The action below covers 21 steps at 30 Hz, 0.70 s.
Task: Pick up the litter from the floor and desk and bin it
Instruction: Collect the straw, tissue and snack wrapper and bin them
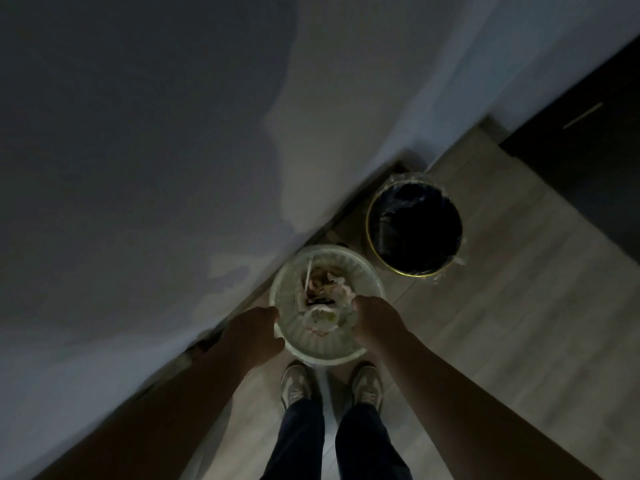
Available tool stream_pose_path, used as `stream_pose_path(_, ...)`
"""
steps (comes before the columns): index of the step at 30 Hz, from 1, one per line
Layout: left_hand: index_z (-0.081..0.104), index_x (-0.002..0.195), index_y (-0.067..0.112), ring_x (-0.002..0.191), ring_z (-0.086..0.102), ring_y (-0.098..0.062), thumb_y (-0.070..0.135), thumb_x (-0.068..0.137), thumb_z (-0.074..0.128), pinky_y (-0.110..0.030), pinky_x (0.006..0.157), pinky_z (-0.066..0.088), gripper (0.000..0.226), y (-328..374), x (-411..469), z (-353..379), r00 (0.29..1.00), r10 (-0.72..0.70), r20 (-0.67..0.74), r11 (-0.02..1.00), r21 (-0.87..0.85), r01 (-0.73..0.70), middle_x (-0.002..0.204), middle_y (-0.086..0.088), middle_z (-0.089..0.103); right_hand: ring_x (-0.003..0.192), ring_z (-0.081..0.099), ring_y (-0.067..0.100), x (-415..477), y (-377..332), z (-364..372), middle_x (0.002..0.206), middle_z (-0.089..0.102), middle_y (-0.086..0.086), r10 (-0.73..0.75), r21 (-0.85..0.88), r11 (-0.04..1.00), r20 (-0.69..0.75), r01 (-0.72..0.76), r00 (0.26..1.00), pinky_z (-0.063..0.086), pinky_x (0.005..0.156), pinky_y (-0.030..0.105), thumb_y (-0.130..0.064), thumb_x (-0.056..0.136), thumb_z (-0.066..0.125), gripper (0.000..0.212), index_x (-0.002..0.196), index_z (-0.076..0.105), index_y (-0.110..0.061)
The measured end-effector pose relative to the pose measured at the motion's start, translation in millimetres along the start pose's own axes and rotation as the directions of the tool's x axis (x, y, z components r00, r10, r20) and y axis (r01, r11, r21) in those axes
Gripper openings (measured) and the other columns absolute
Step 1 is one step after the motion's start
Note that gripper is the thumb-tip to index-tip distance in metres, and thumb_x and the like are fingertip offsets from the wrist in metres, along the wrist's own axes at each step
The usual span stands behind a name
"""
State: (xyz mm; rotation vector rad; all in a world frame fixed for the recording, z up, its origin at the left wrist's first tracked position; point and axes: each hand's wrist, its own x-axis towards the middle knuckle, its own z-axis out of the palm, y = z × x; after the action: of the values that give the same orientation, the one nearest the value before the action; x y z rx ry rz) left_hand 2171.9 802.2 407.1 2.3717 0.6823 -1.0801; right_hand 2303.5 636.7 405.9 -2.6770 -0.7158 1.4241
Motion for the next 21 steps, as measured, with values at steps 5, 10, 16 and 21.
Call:
stream_pose_path(5,0.046,0.132,0.017,0.119,0.052,-0.018,0.037,0.089,0.056,-0.027,0.096,0.041,0.049,15.5,-56.0,-38.4,0.999,0.033,-0.039,0.999,0.012,-0.032,0.131,-0.002,0.054,0.124,0.049,0.023,-62.0,-13.4,-32.4,0.130,0.054,0.009,-0.106,-0.097,0.990,-0.039,0.102,0.994,0.041,0.095,0.029,-0.019,0.092,0.053,0.040,0.130,0.048,-0.012)
stream_pose_path(10,0.036,0.141,0.019,0.129,0.044,-0.018,0.039,0.090,0.053,-0.026,0.104,0.035,0.057,38.5,-140.4,-75.4,0.985,0.012,-0.174,1.000,0.029,-0.007,0.140,-0.001,0.045,0.124,0.048,0.022,-137.3,-27.7,-81.1,0.130,0.055,0.007,-0.274,-0.194,0.946,-0.054,0.259,0.960,0.039,0.094,0.028,-0.029,0.089,0.058,0.044,0.129,0.050,-0.014)
stream_pose_path(16,0.036,0.142,0.025,0.127,0.045,-0.011,0.044,0.091,0.053,-0.019,0.100,0.031,0.058,69.1,-265.2,-122.1,0.960,-0.019,-0.278,0.997,-0.078,-0.003,0.139,0.003,0.047,0.115,0.053,0.021,-233.8,-56.4,-160.1,0.117,0.060,0.001,-0.559,-0.381,0.801,-0.199,0.462,0.805,0.038,0.088,0.030,-0.034,0.087,0.058,0.030,0.114,0.056,-0.021)
stream_pose_path(21,0.045,0.133,0.027,0.107,0.055,-0.011,0.043,0.087,0.060,-0.018,0.087,0.038,0.051,73.1,-385.8,-158.3,0.884,-0.161,-0.438,0.968,-0.243,0.056,0.126,0.006,0.056,0.115,0.053,0.018,-322.4,-94.6,-219.9,0.121,0.057,-0.002,-0.736,-0.397,0.654,-0.138,0.644,0.663,0.039,0.092,0.027,-0.031,0.087,0.063,0.039,0.124,0.054,-0.024)
